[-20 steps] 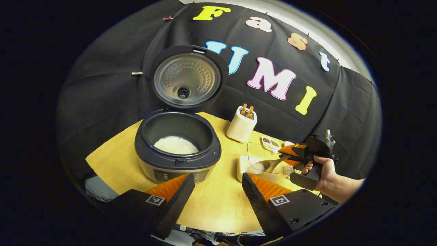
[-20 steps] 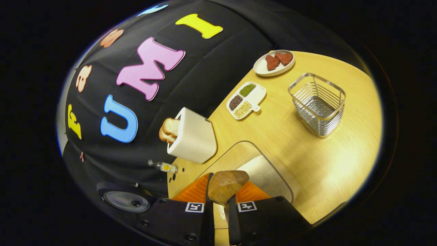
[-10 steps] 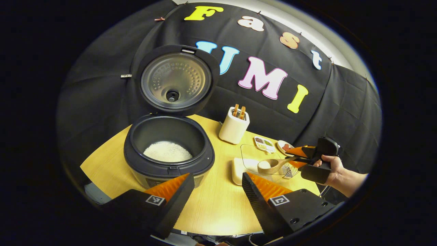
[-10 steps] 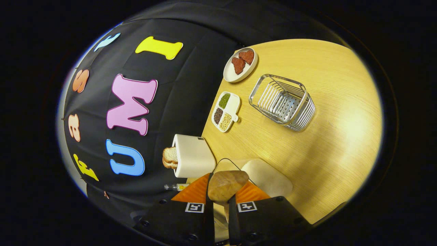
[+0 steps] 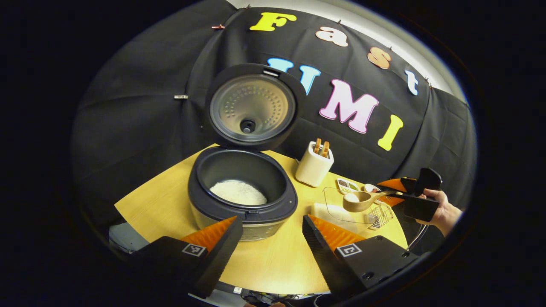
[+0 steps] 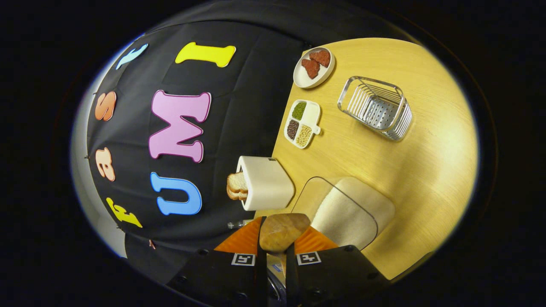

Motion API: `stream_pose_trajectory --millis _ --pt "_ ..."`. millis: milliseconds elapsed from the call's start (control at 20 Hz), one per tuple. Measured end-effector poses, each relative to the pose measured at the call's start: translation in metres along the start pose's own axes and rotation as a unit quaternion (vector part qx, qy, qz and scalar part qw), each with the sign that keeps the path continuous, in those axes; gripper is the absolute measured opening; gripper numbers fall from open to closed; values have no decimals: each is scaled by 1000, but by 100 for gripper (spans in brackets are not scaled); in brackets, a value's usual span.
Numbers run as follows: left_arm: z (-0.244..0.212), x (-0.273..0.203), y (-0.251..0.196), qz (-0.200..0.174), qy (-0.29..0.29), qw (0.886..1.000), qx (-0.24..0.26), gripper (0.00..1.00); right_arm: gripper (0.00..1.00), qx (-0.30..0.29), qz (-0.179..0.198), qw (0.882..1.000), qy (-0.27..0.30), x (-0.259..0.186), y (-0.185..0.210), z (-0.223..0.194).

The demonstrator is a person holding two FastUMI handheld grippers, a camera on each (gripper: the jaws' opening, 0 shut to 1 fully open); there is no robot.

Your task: Close the left gripper, press the button to open the rice cooker; take a wooden spoon from the chopstick holder with the right hand, scoop a spoonful of rice and pour it into the rice cooker, then put the wooden spoon back into the chopstick holder.

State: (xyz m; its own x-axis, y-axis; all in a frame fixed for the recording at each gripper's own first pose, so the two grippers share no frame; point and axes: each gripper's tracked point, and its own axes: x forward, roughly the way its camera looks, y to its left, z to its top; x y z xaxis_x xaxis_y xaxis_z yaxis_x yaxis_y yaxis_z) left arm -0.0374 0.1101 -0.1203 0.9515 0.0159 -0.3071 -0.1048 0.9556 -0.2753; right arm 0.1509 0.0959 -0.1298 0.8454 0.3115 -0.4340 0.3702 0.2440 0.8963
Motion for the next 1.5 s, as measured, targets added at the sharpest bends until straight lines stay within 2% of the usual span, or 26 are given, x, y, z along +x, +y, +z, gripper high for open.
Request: stream_pose_trajectory --millis 250,300,350,450,700,1000,1200,1500 --pt "5 0 33 42 -18 999 -20 95 21 -14 34 998 44 -4 32 -41" --pt "6 -1 40 54 -23 998 -18 92 21 -24 41 998 49 -2 38 -48" --pt "6 -2 49 68 -26 997 -13 96 21 -36 48 997 56 -2 44 -57" --pt "3 -4 61 83 -26 996 -7 96 21 -54 56 995 64 3 53 -72" --pt "-4 -12 81 103 -22 994 -33 95 20 -60 81 990 99 16 86 -116" --pt "-8 -16 100 131 -24 989 -72 96 20 -119 122 978 123 36 121 -168" --pt "-12 -23 110 140 -23 987 -68 95 21 -201 134 962 127 44 129 -205" --pt "-21 -25 120 148 -15 986 -73 96 20 -347 152 919 106 60 138 -248"
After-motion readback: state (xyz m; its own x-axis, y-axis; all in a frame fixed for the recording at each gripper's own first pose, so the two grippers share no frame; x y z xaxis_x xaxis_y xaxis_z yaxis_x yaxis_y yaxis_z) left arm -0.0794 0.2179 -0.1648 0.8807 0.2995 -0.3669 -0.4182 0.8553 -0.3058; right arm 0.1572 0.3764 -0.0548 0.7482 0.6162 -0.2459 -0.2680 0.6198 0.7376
